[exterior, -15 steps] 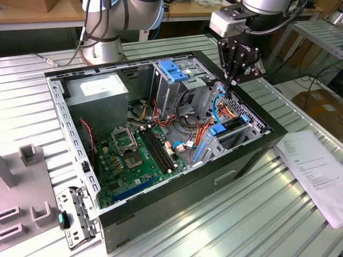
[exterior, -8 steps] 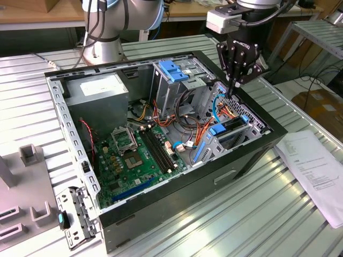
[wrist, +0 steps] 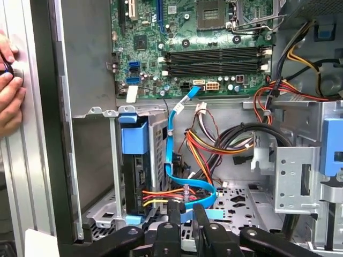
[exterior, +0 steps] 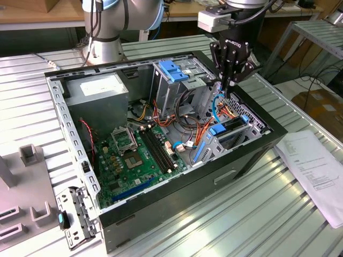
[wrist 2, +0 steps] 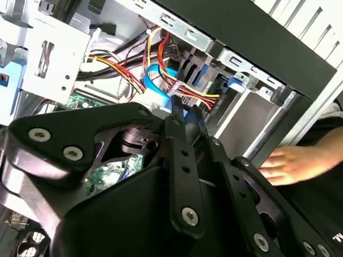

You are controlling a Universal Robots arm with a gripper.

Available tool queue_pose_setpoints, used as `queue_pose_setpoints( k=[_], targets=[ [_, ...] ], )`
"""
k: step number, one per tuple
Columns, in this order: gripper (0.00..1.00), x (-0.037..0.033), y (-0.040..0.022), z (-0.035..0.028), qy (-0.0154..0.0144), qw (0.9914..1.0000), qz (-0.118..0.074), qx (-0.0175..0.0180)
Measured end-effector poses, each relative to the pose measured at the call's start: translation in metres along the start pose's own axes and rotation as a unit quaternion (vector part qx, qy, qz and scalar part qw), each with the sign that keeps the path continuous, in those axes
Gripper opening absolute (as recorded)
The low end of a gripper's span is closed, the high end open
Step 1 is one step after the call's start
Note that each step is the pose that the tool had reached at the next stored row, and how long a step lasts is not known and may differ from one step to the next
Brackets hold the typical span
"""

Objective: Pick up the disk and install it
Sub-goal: 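Insert the second disk wire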

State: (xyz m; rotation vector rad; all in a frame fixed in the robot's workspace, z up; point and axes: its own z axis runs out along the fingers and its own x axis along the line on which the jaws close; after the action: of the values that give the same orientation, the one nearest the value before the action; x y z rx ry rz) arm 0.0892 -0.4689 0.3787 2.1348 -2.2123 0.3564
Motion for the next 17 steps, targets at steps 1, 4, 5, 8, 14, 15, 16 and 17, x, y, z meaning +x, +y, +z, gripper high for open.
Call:
queue_pose_setpoints(
  k=[1,4,5,8,14,15,16,17],
  targets=[
    [0.24,-0.0007,0.0002,0.0013,0.0020,1.00000,0.000,0.0001],
    [0.23,-0.0039,0.0010,0.0069,0.0119,0.99993,-0.002,0.0006],
    [0.16,-0.0042,0.0012,0.0082,0.0141,0.99990,-0.002,0.0006],
    [0.11,-0.0045,0.0015,0.0099,0.0168,0.99986,-0.002,0.0008],
    [0.18,-0.0061,0.0021,0.0140,0.0357,0.99935,-0.004,0.0017],
    [0.18,-0.0064,0.0021,0.0145,0.0368,0.99931,-0.005,0.0017],
    [0.18,-0.0067,0.0022,0.0152,0.0381,0.99926,-0.005,0.0018],
    [0.19,-0.0072,0.0023,0.0161,0.0396,0.99920,-0.005,0.0019]
  ],
)
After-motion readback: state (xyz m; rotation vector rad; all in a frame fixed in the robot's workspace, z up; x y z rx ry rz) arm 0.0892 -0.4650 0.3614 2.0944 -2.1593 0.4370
